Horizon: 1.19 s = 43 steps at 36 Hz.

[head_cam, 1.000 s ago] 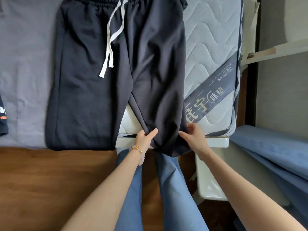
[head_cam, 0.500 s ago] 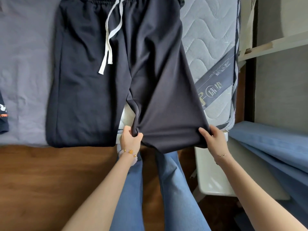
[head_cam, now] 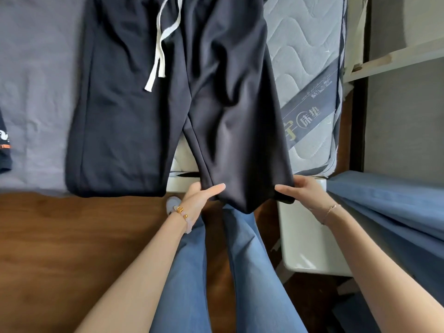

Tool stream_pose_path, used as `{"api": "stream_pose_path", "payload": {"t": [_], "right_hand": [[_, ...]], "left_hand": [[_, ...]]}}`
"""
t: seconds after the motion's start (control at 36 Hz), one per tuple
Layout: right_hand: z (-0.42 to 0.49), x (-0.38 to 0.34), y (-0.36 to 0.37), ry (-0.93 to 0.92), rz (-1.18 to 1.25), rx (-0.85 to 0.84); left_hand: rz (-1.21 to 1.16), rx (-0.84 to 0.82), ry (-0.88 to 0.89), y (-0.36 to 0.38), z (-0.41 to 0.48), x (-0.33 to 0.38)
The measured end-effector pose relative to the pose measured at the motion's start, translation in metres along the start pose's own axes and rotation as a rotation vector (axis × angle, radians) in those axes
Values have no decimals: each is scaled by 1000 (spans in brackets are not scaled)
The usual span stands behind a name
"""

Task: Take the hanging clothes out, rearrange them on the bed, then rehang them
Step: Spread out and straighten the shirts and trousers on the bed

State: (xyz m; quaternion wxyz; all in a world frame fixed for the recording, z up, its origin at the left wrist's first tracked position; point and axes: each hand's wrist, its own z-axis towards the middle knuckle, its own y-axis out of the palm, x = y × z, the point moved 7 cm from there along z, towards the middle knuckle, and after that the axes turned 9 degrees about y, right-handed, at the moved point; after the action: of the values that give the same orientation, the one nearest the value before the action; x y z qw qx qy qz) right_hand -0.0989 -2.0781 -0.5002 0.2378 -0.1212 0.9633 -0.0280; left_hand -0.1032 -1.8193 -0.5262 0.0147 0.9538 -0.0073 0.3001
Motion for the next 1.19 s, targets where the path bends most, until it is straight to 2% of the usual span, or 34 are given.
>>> {"api": "stream_pose_path", "payload": {"t": [0.08, 0.14, 0.19, 0.28, 0.36, 0.47, 0.58, 0.72, 0.83, 0.92, 0.97, 1.06, 1.11, 1.19], "right_hand": [[-12, 0, -17, -30, 90, 51], [-14, 8, -28, -23, 74, 143], [-10, 20, -33, 8, -16, 236], [5, 42, -33, 104, -251, 346], [19, 47, -31, 194, -382, 375], [28, 25, -31, 193, -439, 405], [34, 0, -37, 174, -432, 436], [53, -37, -37, 83, -340, 443], [68, -72, -32, 9, -168, 457], [79, -89, -38, -6, -11, 507], [83, -96, -46, -14, 37, 539], [73, -96, -70, 3, 69, 632], [67, -88, -85, 40, 83, 683], [68, -70, -94, 137, -34, 694]], "left_hand": [[-83, 115, 42, -14, -4, 1], [-87, 153, 49, -22, -4, -4], [-12, 145, 42, -22, -3, -10], [273, 120, 13, -18, 10, -21], [498, 143, -42, -25, 28, -22], [522, 82, -148, -29, 38, -17], [552, 65, -93, -30, 46, 10], [276, 209, 61, -44, 69, 43], [-33, 260, 61, -39, 76, 66], [-14, 310, 82, -42, 82, 77], [-129, 287, 61, -39, 83, 79], [-356, 145, 13, -24, 81, 76], [-331, 88, -10, -19, 81, 68], [-152, 140, -75, -23, 84, 50]]}}
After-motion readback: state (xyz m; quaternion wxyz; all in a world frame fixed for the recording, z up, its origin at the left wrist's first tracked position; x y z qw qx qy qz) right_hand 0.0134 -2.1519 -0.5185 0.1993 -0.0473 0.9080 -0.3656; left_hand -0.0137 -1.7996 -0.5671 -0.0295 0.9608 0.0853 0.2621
